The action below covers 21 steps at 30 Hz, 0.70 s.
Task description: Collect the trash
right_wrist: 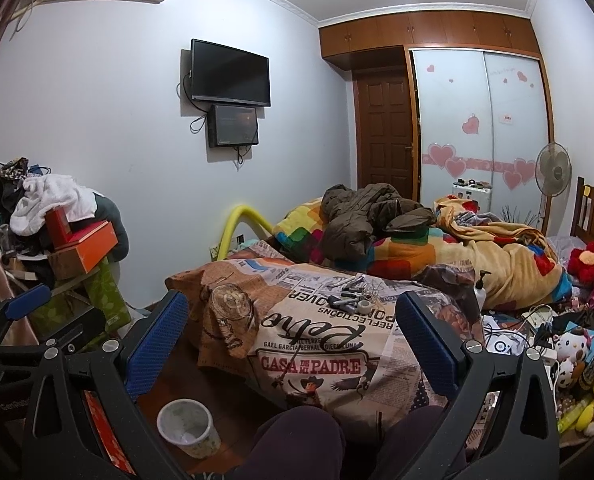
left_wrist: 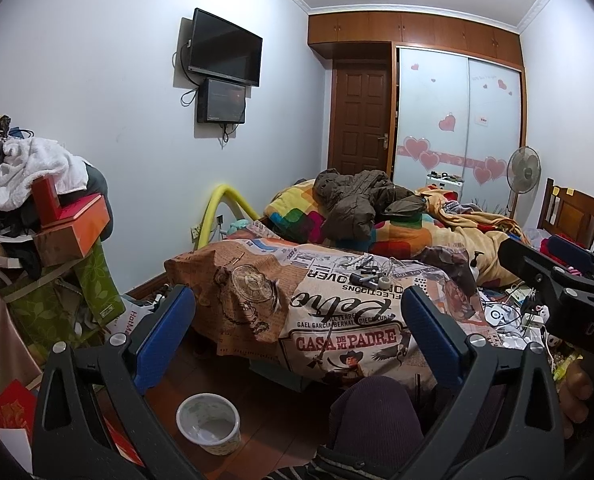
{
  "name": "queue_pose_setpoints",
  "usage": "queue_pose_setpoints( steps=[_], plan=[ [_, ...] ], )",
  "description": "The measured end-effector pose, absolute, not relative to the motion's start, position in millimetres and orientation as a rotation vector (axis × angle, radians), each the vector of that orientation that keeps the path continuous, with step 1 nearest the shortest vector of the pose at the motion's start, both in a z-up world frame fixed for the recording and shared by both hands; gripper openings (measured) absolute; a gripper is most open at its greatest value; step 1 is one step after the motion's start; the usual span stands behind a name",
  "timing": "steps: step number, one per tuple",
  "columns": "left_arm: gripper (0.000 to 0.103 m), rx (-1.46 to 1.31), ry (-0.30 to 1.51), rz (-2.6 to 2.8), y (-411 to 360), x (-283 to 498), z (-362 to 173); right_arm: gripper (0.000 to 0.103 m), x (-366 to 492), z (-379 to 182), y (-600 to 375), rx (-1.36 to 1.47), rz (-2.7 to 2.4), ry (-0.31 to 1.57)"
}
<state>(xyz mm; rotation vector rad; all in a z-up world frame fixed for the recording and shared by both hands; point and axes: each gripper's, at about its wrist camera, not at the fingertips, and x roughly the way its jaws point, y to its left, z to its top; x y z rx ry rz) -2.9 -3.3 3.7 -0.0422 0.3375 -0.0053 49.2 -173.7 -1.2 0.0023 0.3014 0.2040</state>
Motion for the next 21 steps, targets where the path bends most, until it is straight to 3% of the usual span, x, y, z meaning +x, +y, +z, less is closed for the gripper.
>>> queue_pose_setpoints(
  steps=[21],
  plan=[
    [0.103, -0.046, 0.338, -0.006, -2.9, -3.5, 3.7, 0.103, 49.0, -0.4, -172.6, 0.001, 0.203, 0.303]
  ],
)
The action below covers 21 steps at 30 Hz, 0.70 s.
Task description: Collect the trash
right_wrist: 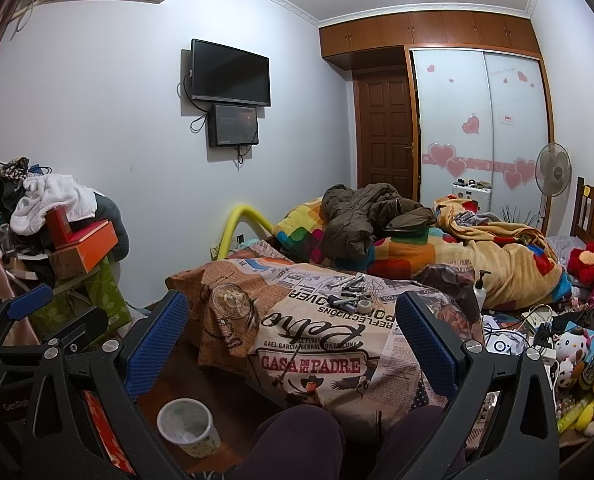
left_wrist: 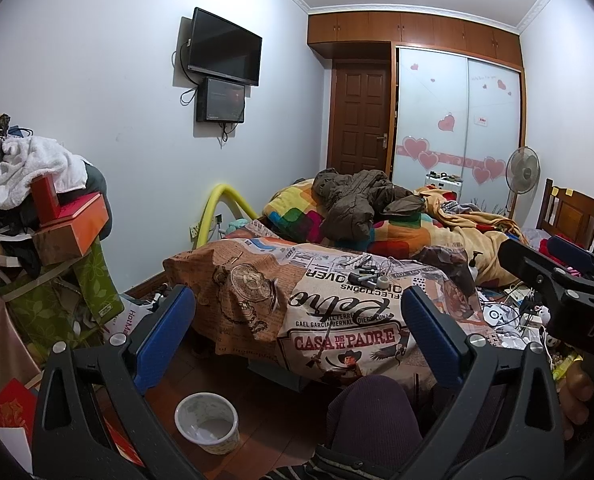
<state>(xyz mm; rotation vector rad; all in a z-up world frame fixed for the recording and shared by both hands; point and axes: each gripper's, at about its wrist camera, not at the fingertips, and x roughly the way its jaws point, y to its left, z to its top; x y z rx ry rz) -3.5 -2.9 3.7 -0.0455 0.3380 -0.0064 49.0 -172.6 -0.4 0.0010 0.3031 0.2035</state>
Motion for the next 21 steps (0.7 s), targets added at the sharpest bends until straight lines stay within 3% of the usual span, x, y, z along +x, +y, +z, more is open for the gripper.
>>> queue_pose_setpoints(
  steps=[21],
  plan=[
    [0.103, -0.028, 0.359, -0.005, -15.8, 30.3, -4.4, 0.103, 85.3, -6.8, -191.4, 0.033, 0.169, 0.303]
  ],
)
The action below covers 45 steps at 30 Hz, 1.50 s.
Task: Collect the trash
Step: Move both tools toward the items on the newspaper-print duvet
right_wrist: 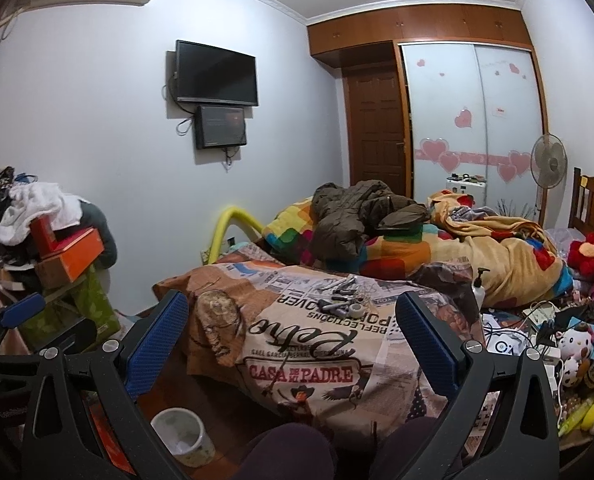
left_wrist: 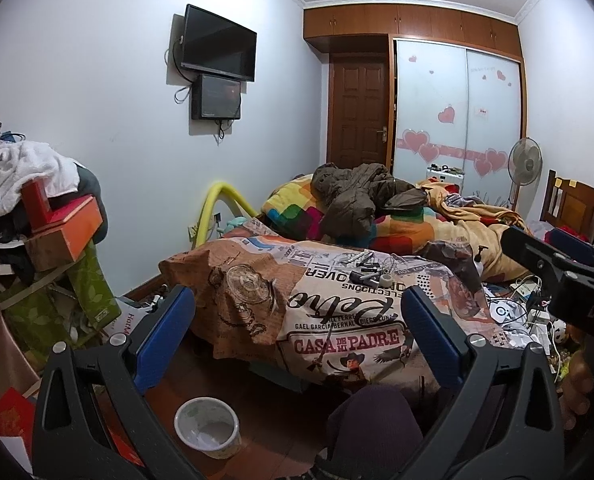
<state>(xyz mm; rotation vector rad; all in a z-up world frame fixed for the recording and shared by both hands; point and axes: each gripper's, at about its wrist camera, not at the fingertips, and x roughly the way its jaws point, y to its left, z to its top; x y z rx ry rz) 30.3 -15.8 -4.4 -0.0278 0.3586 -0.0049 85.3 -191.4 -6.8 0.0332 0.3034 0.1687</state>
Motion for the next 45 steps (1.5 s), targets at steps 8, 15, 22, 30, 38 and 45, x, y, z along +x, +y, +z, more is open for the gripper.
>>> queue_pose_setpoints(
  steps=[8, 15, 22, 30, 38, 45],
  plan=[
    [0.103, -0.050, 0.400, -0.023, -20.3, 98.2, -8.5, 0.103, 134.0, -19.3, -219.4, 0.048, 0.071, 0.329],
    [0.103, -0.079, 0.480, -0.033, -26.0, 180.6, -26.3, 0.103, 182.4, -36.9, -242.2, -0.001, -0.024, 0.376],
    [0.103, -0.102, 0.617, -0.035, -35.8, 274.8, -70.1, 0.103, 243.3, -69.7, -270.1, -0.014, -0.052, 0.494],
    [0.103, -0.069, 0.758, -0.030, -65.0, 363.9, -129.0, 0.103, 309.5, -122.3, -288.5, -0.006, -0.012, 0.674],
    [0.103, -0.009, 0.835, -0.096, -95.1, 424.0, -169.8, 0.095, 374.3, -166.1, -288.7, 0.011, 0.077, 0.784],
    [0.094, -0.032, 0.866, -0.150, -109.0, 472.3, -194.4, 0.078, 428.4, -197.4, -289.5, 0.063, 0.153, 0.855]
  ],
)
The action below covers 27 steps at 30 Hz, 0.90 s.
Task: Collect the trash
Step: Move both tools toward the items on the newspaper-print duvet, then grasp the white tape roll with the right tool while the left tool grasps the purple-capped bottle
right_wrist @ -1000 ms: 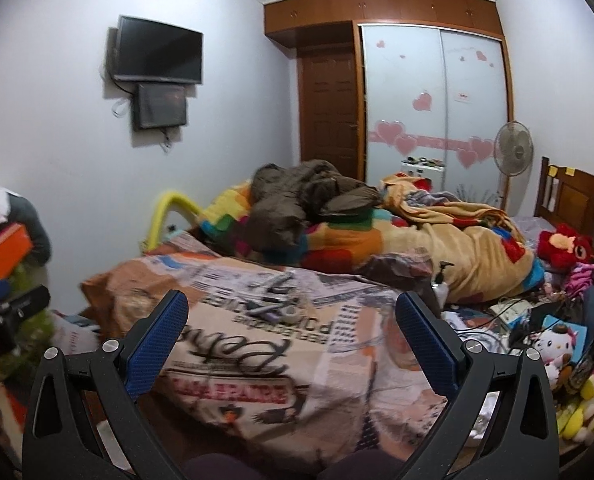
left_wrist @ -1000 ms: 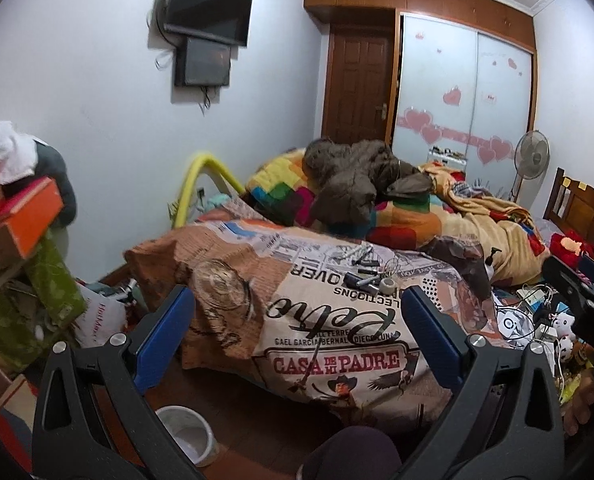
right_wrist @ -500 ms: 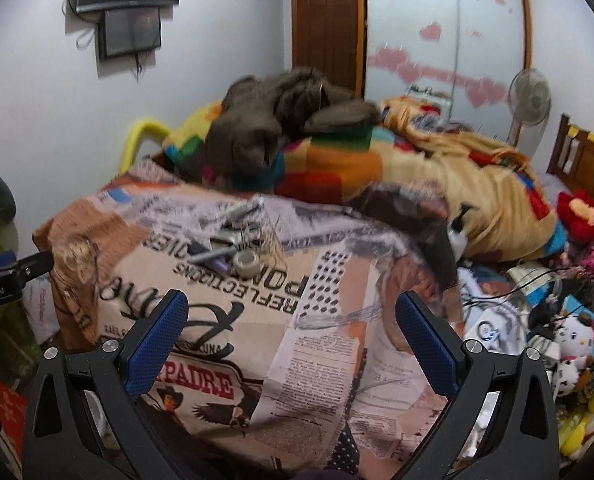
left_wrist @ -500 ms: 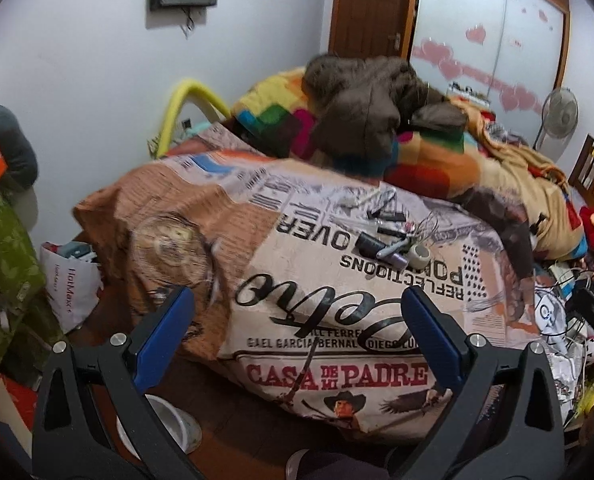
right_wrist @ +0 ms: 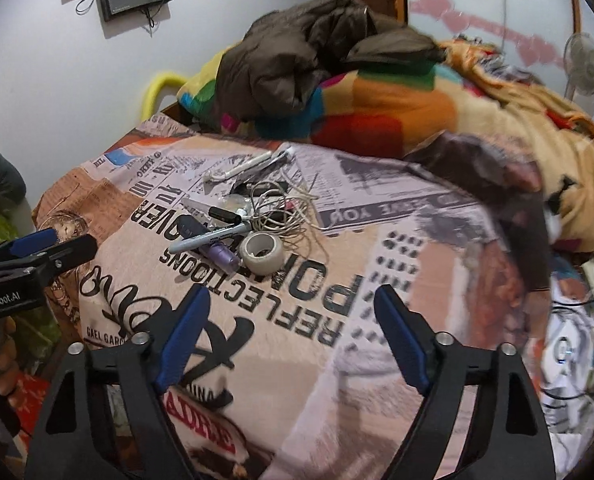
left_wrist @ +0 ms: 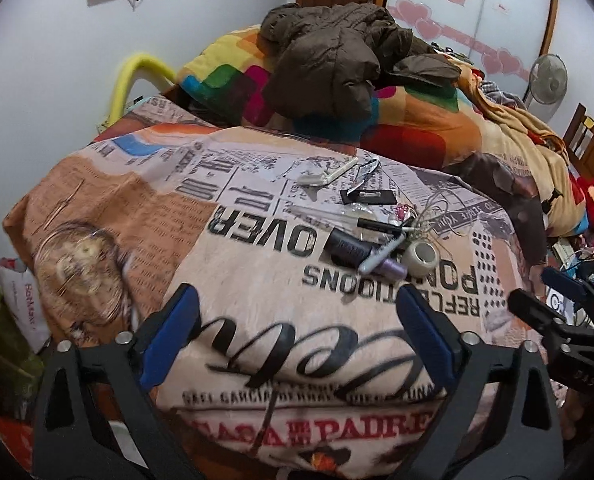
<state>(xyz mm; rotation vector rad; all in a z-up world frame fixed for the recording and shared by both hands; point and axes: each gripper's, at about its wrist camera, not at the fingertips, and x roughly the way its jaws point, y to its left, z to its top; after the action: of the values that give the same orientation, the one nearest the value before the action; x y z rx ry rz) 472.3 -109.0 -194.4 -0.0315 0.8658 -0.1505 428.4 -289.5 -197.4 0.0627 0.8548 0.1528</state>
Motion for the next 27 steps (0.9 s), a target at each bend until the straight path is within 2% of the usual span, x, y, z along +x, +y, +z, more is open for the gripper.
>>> queue_pose_setpoints(
  steps=[1, 5, 12, 16, 18, 19, 22, 27],
  plan=[
    [0.089, -0.028, 0.872, -0.160, -111.2, 478.0, -198.0, 0.076, 435.6, -202.9, -289.2, 0.076, 0.168, 0.871],
    [0.080, -0.044, 0.908, -0.208, -117.2, 498.1, -213.4, 0.065, 459.1, -220.0, -283.9, 0.092, 0.204, 0.909],
    [0.064, -0.032, 0.921, -0.251, -122.9, 515.7, -227.8, 0.062, 488.2, -235.5, -281.6, 0.133, 0.247, 0.936],
    [0.052, -0.030, 0.932, -0.294, -126.1, 522.4, -233.3, 0.050, 500.0, -244.3, -273.3, 0.111, 0.275, 0.960],
    [0.049, -0.033, 0.937, -0.316, -128.6, 525.0, -235.2, 0.044, 504.4, -251.0, -271.0, 0.117, 0.281, 0.978],
    [0.047, -0.034, 0.941, -0.329, -130.7, 526.5, -236.3, 0.037, 505.6, -252.2, -271.4, 0.124, 0.284, 0.977],
    [0.043, -0.036, 0.948, -0.346, -135.4, 529.3, -238.6, 0.036, 505.2, -253.5, -276.2, 0.154, 0.273, 0.971],
    [0.043, -0.088, 0.967, -0.331, -132.8, 534.0, -243.4, 0.035, 495.1, -252.4, -288.8, 0.164, 0.220, 0.959]
  ],
)
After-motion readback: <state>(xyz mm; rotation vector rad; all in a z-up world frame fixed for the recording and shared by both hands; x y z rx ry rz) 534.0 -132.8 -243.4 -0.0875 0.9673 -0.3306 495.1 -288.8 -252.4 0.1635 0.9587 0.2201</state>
